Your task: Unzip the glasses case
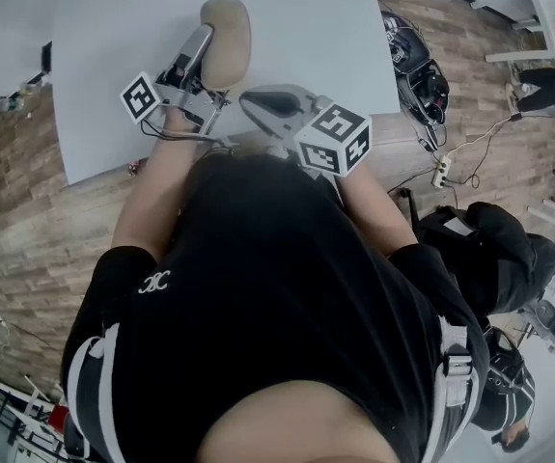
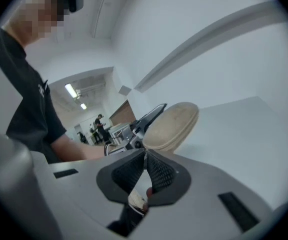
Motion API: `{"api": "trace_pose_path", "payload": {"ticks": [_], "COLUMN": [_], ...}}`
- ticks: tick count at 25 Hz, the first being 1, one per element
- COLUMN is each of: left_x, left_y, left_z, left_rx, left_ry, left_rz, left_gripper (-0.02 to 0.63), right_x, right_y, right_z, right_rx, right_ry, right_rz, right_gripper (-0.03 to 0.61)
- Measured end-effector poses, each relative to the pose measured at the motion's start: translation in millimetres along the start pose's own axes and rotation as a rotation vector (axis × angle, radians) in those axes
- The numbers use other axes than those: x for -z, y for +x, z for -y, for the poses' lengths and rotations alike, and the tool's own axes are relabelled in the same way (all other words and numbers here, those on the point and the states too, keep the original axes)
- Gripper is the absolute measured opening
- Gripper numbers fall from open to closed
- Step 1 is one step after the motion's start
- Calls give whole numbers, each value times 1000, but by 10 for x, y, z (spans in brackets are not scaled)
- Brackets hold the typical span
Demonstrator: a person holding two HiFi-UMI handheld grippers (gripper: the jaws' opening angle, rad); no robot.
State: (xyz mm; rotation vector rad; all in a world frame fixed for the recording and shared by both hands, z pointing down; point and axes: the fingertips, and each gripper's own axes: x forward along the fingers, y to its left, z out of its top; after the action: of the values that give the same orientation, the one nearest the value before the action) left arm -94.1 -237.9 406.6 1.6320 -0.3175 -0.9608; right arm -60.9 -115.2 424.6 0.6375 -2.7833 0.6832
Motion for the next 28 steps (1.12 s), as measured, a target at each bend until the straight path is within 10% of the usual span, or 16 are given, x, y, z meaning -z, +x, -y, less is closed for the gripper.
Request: {"api": "trace_pose_path", "payload": {"ticks": [3,5,8,20,28], "left_x": [-15,6,127,631,527], "left_y": [-22,-24,22,104,-160], "left_z": [85,143,232,251,-174], "left_rx": [6,20,51,65,-207], "left_ry": [59,86,125,204,421], "left_rz": [-29,-61,-135,-305,-309], "left_gripper": [275,275,275,275,291], "right_x": [-85,-137,-207,-93,92], "right_y": [-158,-160,-79,5,-52], "right_z": [231,309,325,278,590], "right_rx": [33,-1,-52,-90,117], "right_ry": [189,320,437,449,400], "right_rz": [100,145,181,145,93], "right_gripper": [32,237,286,305,302]}}
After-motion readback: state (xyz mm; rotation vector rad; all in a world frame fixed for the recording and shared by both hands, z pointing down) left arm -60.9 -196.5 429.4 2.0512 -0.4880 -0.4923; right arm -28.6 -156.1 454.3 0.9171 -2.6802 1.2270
